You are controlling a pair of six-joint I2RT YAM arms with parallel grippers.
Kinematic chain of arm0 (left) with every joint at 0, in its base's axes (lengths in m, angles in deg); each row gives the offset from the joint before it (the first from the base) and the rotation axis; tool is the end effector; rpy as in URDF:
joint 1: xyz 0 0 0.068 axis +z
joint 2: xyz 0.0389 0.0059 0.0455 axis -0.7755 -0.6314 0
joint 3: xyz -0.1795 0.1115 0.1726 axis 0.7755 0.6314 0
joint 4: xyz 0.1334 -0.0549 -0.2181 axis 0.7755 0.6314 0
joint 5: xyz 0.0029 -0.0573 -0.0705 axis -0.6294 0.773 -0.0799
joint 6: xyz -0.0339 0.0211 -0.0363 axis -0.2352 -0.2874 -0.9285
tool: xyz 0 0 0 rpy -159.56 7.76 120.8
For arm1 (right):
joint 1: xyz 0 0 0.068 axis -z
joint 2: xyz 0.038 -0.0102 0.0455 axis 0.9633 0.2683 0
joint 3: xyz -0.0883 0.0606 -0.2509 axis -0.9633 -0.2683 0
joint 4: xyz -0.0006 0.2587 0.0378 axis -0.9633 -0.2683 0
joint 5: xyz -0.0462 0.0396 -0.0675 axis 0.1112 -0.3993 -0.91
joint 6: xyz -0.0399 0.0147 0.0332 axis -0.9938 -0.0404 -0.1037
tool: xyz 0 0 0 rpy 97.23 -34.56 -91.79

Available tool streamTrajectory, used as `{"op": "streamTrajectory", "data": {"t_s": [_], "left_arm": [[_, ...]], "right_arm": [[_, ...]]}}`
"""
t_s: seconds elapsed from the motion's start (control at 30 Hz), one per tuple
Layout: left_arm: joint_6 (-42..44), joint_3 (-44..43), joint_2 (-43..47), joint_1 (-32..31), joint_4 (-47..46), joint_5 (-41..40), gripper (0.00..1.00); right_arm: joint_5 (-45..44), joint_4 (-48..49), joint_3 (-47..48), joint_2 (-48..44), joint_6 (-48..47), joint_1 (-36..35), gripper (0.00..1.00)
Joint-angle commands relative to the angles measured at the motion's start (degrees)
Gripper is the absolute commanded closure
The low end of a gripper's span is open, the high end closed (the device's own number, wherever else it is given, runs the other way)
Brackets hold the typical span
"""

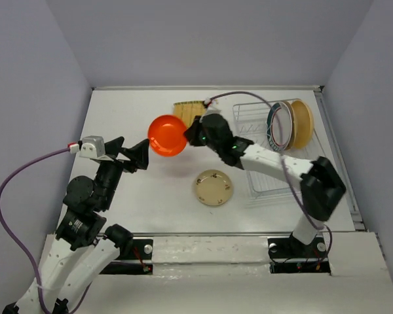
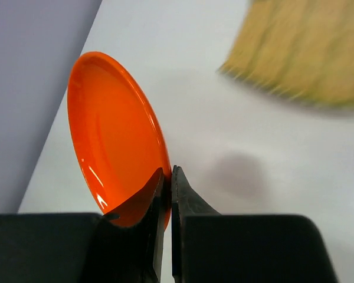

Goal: Load the plates into the dish rack

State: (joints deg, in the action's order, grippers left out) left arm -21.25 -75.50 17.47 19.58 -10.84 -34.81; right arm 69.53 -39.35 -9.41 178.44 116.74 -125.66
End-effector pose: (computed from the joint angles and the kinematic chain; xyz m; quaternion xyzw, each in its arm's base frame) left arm 0.0828 -0.0407 0.3903 0.0016 0.5887 -0.2356 0.7733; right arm 0.2772 0.3391 0.2528 -0.0691 0.8290 0.3566 0.4252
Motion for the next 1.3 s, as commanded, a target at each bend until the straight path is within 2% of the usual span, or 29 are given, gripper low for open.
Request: {"op": "streamTrajectory", "data": {"t_s": [0.0, 0.03, 0.13, 0.33, 0.5, 0.7, 0.93, 1.27], "left_arm": [[-0.3, 0.2, -2.5, 0.2, -3.6, 4.7, 0.01], [-0.1, -0.1, -2.8, 0.1, -3.5, 5.3, 0.01], [-0.2, -0.2, -4.4, 0.0, -3.4, 7.2, 0.01], [-0.3, -0.3, -6.3, -0.1, -3.2, 9.0, 0.01], [-0.2, -0.5, -8.4, 0.0, -3.0, 10.8, 0.01], [-0.2, -1.3, -12.4, -0.1, -2.0, 15.3, 0.01], [-0.4, -1.3, -13.1, 0.0, -2.0, 16.0, 0.01], [-1.0, -1.7, -18.5, -0.1, -1.3, 20.8, 0.01]], "right_arm": [[-30.6, -7.3, -7.7, -20.9, -20.8, 8.9, 0.93], [-35.6, -10.5, -8.5, -24.9, -23.1, 11.5, 0.93], [-42.9, -13.8, -10.1, -28.7, -30.1, 15.3, 0.93], [-48.3, -17.2, -9.9, -31.4, -37.5, 22.0, 0.93], [-47.2, -20.0, -9.0, -28.5, -40.4, 24.9, 0.93], [-49.9, -20.9, -8.7, -25.9, -41.8, 25.6, 0.93], [-52.5, -21.0, -5.7, -23.5, -45.2, 25.6, 0.93], [-52.6, -21.3, -4.3, -21.1, -47.8, 26.6, 0.93]]}}
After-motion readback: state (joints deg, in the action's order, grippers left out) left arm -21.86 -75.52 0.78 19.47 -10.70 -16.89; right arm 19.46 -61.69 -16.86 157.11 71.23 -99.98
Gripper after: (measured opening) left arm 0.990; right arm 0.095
